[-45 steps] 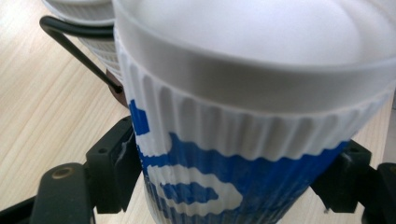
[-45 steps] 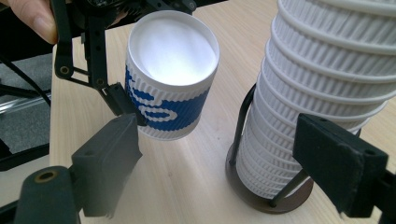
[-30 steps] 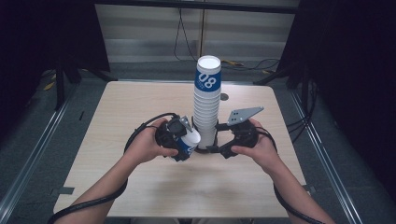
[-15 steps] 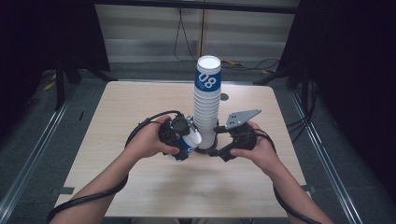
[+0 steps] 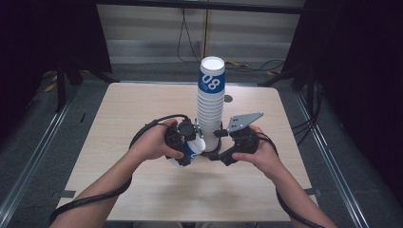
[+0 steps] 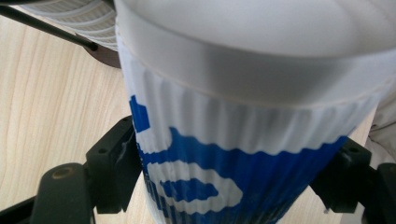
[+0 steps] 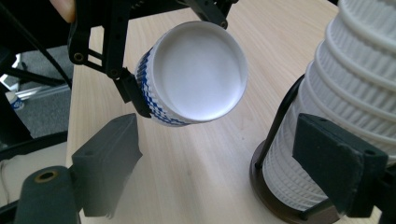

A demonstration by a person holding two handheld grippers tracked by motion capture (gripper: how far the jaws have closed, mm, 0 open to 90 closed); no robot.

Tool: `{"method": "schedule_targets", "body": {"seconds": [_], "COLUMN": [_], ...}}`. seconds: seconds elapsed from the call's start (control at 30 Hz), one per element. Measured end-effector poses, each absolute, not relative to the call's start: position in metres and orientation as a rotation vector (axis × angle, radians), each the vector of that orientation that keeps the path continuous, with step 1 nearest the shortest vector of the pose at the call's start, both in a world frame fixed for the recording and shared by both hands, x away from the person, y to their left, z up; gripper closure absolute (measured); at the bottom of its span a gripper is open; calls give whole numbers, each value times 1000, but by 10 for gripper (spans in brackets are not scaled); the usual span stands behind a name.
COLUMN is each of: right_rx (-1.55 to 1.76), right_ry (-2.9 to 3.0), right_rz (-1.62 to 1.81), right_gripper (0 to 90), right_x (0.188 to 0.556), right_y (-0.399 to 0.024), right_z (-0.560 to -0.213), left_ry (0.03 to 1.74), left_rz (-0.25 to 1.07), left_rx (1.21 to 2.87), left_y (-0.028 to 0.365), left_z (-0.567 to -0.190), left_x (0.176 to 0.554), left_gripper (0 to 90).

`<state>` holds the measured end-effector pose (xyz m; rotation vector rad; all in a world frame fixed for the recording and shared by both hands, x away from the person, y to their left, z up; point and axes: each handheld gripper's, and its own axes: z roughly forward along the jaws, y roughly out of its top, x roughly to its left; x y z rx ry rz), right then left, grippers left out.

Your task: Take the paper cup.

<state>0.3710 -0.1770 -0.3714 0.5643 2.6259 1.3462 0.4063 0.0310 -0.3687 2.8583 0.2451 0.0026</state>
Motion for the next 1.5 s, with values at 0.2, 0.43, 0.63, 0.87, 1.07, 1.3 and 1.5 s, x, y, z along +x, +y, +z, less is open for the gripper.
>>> {"method": "schedule_targets", "body": {"seconds": [0.2,0.43,0.63,0.87,1.07,1.3,1.5], "right_rx": [546,550,535,519,520,498,502], "right_ry": [2642,2663,2681,2689,2694,2702,2715], "right_rz": [1336,1373,1370,1359,1358,1371,1383], "right_gripper": [145,158,170,185,187,204,259], "right_x": [370,370,371,371,372,373,372], "right_y": [-177,-177,-175,-172,-171,-168,-164], "right_z": [-373,-376,-377,-377,-378,-381,-382], "left_ry": [217,188,175,166,143,108,77], "left_rz": [-8,-20,-21,-18,-14,-8,-2], "left_rx": [2867,2850,2851,2846,2843,2838,2828], "left_y": [25,19,15,13,11,7,6], "left_z": [-370,-368,-369,-370,-370,-371,-371], "left_x": [405,404,403,403,401,398,397], "left_gripper": [213,213,213,213,212,212,211]}}
